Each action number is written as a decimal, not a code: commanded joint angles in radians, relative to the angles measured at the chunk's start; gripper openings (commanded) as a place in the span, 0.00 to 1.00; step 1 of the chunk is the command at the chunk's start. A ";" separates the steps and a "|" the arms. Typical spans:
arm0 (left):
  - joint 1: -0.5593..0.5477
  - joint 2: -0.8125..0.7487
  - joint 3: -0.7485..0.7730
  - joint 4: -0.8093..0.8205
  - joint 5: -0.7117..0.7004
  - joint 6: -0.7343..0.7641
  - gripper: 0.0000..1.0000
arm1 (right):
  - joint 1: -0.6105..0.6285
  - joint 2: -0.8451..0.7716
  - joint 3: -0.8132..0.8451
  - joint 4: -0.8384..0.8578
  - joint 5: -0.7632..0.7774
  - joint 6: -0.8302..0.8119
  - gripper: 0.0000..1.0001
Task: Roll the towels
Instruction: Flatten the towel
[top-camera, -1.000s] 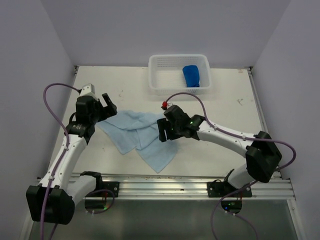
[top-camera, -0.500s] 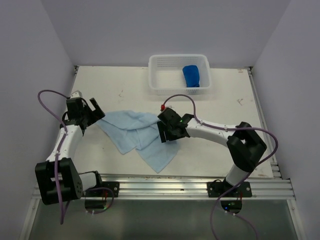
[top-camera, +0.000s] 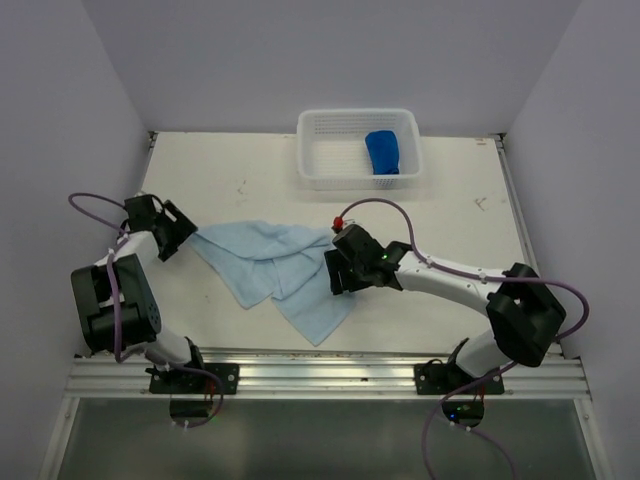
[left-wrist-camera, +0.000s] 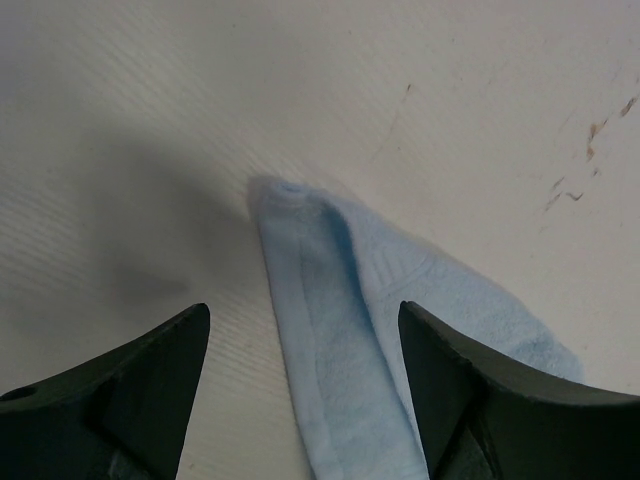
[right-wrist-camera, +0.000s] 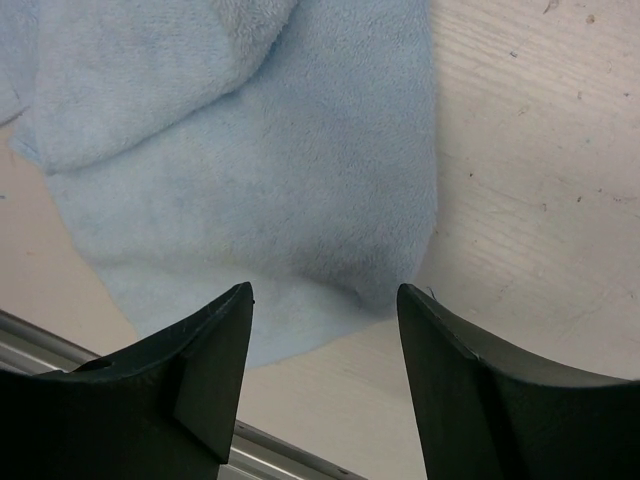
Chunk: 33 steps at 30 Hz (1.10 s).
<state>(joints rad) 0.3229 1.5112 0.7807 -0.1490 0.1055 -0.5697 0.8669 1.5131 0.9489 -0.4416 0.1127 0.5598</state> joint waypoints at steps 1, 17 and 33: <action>0.030 0.053 0.095 0.078 0.036 -0.091 0.79 | -0.002 -0.031 -0.022 0.067 -0.033 -0.009 0.63; 0.068 0.158 0.127 0.132 0.121 -0.231 0.53 | -0.008 -0.056 -0.070 0.113 -0.051 -0.040 0.57; 0.068 0.230 0.075 0.230 0.137 -0.318 0.47 | -0.028 -0.090 -0.124 0.141 -0.058 -0.054 0.55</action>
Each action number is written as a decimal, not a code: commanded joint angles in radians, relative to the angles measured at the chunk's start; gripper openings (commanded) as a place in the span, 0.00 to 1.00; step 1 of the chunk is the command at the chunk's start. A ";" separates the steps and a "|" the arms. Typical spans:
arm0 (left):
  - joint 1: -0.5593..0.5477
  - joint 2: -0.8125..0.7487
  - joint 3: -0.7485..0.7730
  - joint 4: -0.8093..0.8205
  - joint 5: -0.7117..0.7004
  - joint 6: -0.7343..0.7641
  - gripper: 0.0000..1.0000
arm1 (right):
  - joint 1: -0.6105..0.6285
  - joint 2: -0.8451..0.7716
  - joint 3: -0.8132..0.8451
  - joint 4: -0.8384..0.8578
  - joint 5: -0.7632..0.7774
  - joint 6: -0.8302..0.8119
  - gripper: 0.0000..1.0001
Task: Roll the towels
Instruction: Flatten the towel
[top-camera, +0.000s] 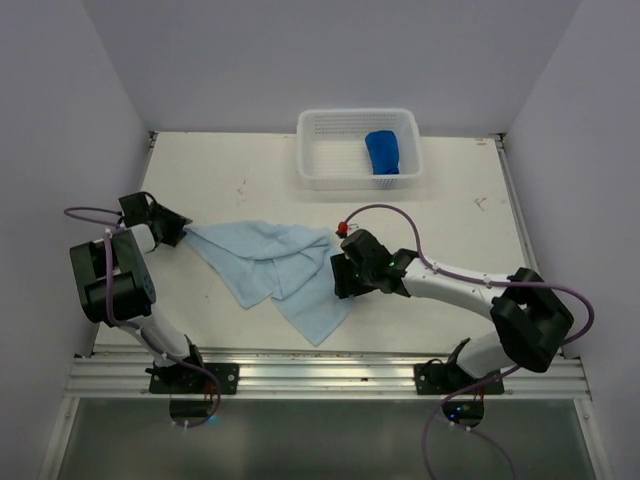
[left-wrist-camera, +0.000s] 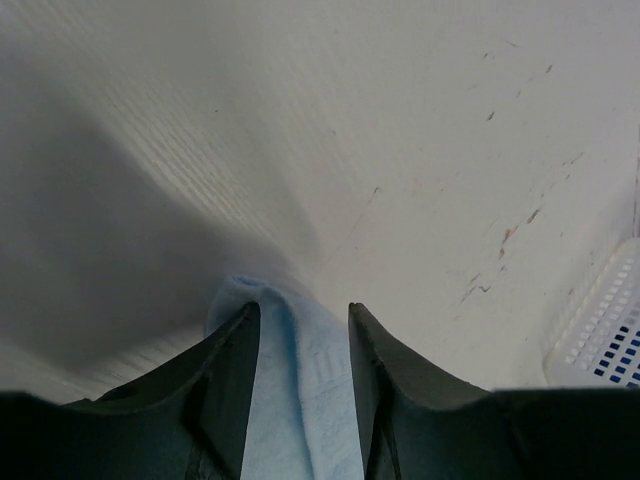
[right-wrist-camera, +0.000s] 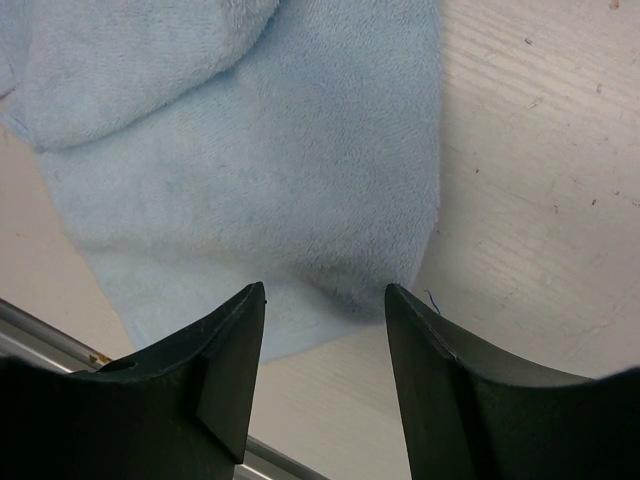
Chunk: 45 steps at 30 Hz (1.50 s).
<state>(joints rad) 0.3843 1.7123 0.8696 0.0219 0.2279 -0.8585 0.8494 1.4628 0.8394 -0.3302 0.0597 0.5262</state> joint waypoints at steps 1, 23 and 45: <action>0.007 0.033 -0.014 0.061 0.016 -0.030 0.43 | -0.016 -0.041 -0.016 0.031 -0.004 -0.023 0.55; 0.005 -0.052 -0.073 0.110 0.017 0.020 0.00 | -0.044 -0.120 -0.037 0.007 0.003 -0.026 0.52; -0.200 -0.733 -0.124 -0.133 0.025 0.191 0.00 | -0.056 -0.131 0.061 0.011 0.003 0.044 0.44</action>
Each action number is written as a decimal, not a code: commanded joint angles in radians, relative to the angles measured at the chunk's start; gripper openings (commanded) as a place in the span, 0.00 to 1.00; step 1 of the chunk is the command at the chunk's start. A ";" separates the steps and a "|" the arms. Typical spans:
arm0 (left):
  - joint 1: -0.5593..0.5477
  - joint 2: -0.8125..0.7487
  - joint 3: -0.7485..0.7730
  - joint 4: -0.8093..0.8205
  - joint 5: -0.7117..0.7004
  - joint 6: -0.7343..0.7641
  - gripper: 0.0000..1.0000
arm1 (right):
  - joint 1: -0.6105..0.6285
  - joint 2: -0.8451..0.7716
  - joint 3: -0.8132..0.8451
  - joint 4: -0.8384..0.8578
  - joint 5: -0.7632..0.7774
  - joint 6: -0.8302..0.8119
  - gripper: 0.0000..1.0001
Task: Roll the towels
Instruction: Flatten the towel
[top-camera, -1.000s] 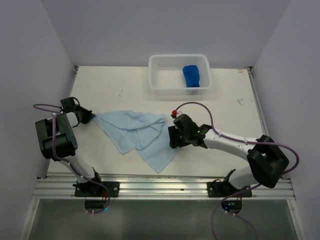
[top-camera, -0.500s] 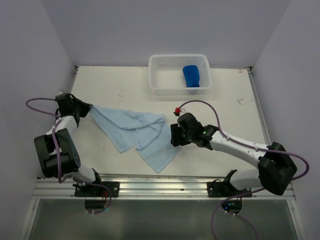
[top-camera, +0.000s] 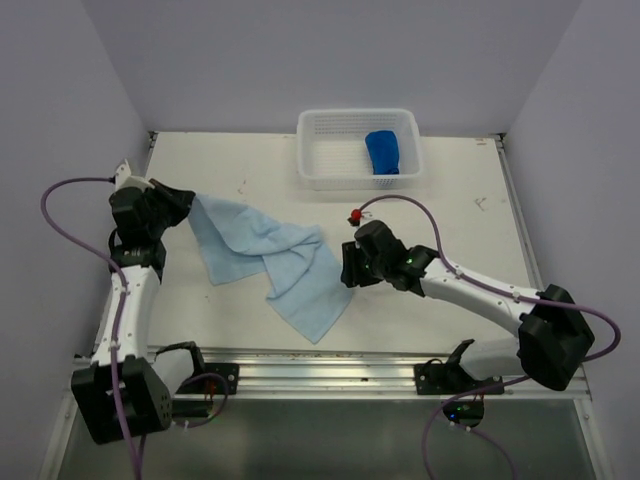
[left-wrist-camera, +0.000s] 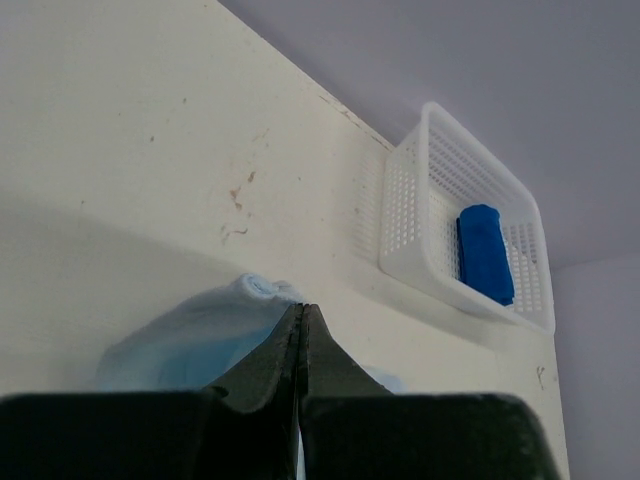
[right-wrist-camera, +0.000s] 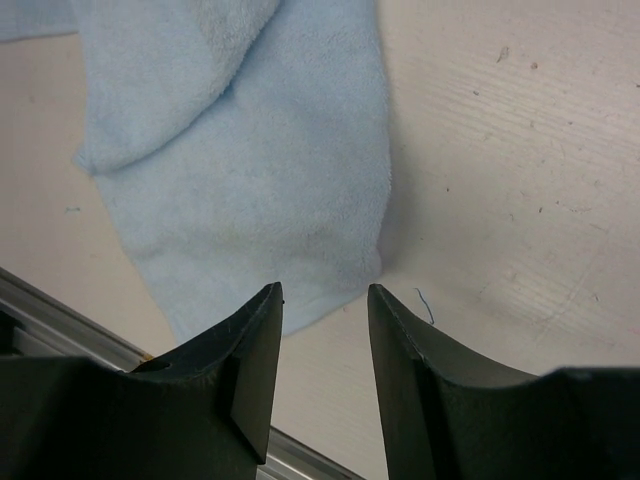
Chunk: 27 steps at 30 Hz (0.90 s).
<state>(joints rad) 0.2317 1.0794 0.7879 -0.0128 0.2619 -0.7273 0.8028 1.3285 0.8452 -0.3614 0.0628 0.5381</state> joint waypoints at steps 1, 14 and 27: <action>-0.066 -0.164 -0.080 -0.110 -0.012 0.065 0.00 | -0.016 0.038 0.078 0.045 -0.004 0.045 0.43; -0.094 -0.222 -0.072 -0.158 -0.026 0.140 0.00 | 0.041 0.258 0.206 0.068 -0.064 0.045 0.50; -0.094 -0.113 0.059 -0.145 -0.039 0.147 0.00 | 0.246 0.514 0.305 -0.073 0.155 0.080 0.53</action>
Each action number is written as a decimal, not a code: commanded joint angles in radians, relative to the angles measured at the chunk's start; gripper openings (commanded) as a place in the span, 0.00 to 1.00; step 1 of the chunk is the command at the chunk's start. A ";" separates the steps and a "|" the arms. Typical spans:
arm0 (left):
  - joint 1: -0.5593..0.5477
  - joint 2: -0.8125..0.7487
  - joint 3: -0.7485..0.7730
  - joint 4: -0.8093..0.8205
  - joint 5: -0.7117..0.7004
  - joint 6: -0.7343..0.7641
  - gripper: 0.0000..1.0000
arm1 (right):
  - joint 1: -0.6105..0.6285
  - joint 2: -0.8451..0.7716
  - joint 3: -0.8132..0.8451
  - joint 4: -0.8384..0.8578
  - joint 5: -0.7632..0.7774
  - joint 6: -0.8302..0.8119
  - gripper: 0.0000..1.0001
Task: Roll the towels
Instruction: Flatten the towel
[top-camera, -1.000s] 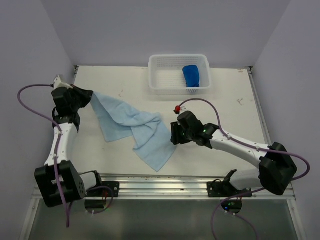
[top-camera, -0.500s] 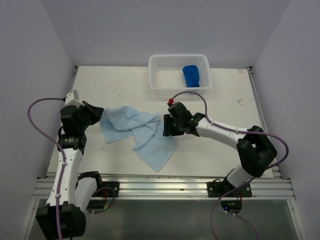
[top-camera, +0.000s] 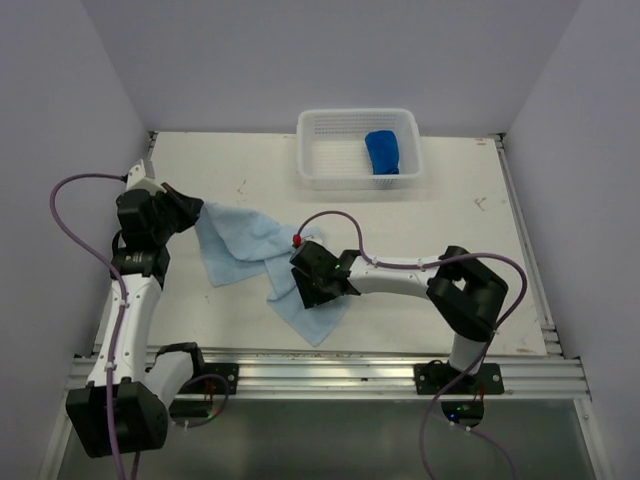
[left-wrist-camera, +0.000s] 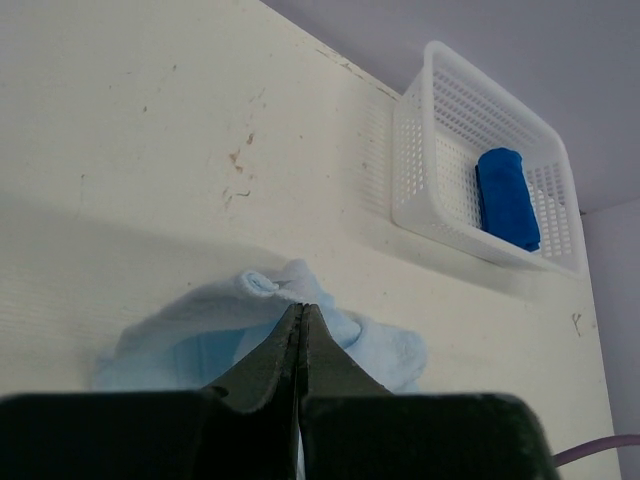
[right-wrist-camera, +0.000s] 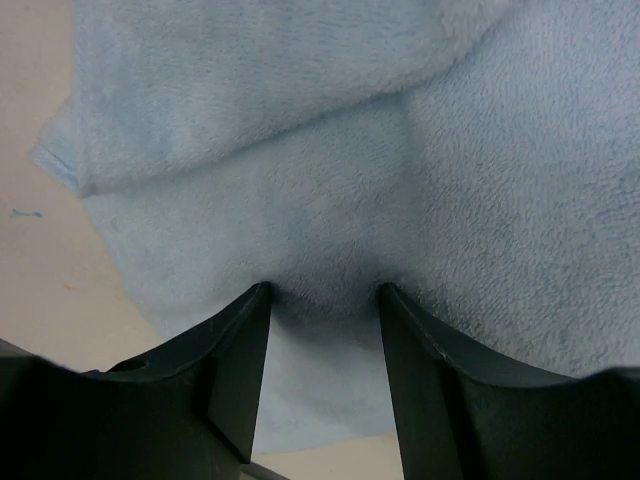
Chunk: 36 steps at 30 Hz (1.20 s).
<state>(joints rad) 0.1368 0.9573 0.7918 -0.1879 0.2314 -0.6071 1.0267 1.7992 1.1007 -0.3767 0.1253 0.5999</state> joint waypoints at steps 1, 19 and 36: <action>0.001 0.017 0.069 0.030 -0.007 0.029 0.00 | 0.026 0.070 0.056 -0.062 0.099 0.021 0.51; -0.005 0.080 0.294 -0.111 -0.141 0.124 0.00 | -0.249 -0.446 -0.148 -0.121 0.057 -0.050 0.04; -0.005 -0.052 0.092 -0.065 -0.086 0.112 0.00 | -0.330 -0.531 -0.156 -0.185 0.146 -0.092 0.59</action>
<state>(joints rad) 0.1360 0.9203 0.8913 -0.2787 0.1295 -0.5190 0.6918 1.2850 0.8597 -0.5625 0.2188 0.5423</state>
